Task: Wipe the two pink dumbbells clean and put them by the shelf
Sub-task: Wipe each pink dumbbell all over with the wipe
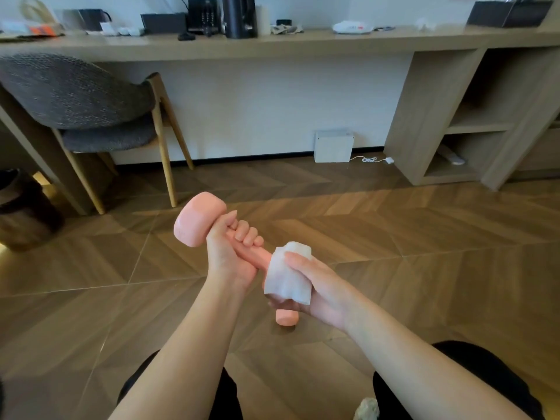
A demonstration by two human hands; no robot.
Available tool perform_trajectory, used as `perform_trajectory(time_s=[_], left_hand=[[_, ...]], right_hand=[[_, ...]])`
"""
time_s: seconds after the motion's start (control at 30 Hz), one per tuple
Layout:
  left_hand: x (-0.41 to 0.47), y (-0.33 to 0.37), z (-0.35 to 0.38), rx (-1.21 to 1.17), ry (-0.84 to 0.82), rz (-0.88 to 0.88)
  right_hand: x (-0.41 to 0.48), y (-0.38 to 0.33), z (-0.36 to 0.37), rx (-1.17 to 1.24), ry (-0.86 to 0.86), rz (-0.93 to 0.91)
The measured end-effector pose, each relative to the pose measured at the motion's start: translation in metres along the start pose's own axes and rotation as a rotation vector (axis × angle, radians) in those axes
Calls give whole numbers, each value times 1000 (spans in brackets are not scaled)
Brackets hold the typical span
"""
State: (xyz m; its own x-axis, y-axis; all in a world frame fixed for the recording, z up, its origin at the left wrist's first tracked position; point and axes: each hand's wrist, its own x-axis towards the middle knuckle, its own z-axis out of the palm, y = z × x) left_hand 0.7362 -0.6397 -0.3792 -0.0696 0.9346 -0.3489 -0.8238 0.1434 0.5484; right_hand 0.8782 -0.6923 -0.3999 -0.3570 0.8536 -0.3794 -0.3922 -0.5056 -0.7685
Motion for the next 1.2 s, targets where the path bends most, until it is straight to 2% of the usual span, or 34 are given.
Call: perform_trajectory(time_s=[0.23,0.4,0.5,0.67,0.83,1.03,1.2], left_hand=[[-2,-2,2,9,-50,-6],[-1,-1,2,12,-43,-3],[-2,0,2,19,-52,0],[-4,-1,2,16,-123,6],[-5,0,2,27,-186,29],[-5,3,3,43,-201,38],[-6,2,7,51,-107,43]], right_hand=[[4,1,0,42,69,51],[0,0,-4,-10,-23,2],[1,0,-3,-1,8,-3],[3,0,0,62,98,66],[-1,-3,-3,67,-35,232],[-2,-1,-5,52,-71,171],[1,4,-6,-39,-15,77]])
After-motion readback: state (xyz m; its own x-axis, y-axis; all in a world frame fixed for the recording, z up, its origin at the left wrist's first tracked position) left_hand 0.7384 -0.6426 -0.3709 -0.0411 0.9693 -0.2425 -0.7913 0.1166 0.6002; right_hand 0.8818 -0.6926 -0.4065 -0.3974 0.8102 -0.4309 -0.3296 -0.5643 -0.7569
